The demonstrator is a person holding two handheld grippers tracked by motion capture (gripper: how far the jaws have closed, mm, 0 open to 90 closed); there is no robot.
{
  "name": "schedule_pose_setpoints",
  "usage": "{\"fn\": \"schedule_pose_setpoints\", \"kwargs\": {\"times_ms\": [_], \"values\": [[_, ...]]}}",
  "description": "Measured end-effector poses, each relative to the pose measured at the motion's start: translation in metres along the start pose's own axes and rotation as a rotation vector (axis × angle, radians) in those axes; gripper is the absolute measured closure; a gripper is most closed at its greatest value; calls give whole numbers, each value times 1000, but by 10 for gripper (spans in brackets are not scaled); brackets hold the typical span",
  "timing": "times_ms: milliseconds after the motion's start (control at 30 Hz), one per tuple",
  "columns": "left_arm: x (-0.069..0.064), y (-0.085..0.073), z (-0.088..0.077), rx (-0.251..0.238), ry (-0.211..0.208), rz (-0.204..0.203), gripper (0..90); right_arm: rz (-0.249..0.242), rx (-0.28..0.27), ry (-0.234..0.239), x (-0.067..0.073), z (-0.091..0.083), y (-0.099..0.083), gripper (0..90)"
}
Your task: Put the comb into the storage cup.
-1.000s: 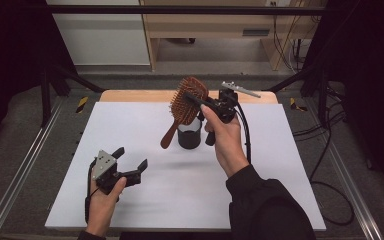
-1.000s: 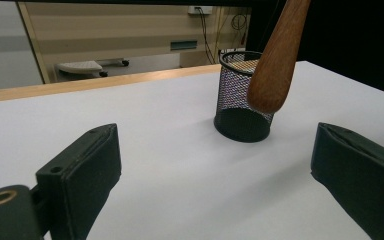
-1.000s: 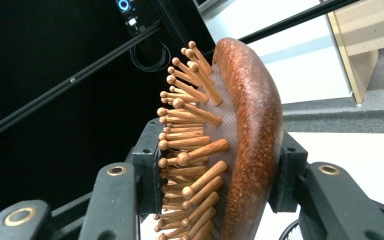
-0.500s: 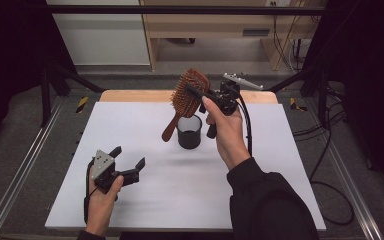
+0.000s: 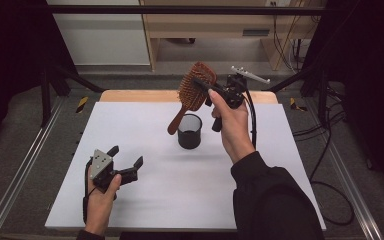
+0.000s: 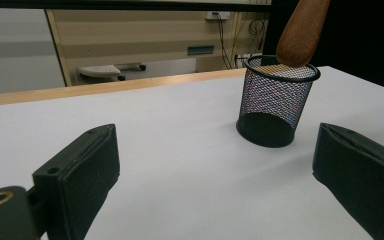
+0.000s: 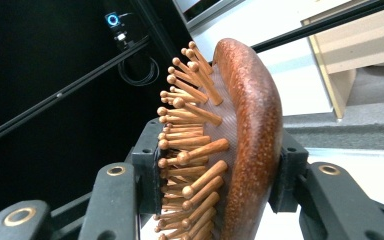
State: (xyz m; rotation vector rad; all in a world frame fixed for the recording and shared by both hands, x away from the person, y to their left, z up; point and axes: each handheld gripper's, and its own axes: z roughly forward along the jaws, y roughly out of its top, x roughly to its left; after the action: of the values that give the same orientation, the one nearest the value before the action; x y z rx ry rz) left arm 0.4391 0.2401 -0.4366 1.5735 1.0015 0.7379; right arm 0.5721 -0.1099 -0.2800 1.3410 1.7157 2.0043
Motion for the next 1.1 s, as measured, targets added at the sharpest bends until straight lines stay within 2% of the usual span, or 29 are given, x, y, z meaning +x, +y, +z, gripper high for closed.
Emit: {"fn": "schedule_pose_setpoints", "kwargs": {"times_ms": [433, 633, 867, 1100], "values": [[1, 0, 0, -3, 5, 2, 50, -7, -32, -55, -15, -5, 15, 520], [1, 0, 0, -2, 3, 2, 50, -28, -52, -70, -18, -10, 21, 520], [2, -1, 0, -3, 2, 2, 50, -60, -51, -102, -22, -12, 23, 519], [2, 0, 0, -5, 0, 2, 50, -75, -39, -113, -24, -10, 22, 519]]}}
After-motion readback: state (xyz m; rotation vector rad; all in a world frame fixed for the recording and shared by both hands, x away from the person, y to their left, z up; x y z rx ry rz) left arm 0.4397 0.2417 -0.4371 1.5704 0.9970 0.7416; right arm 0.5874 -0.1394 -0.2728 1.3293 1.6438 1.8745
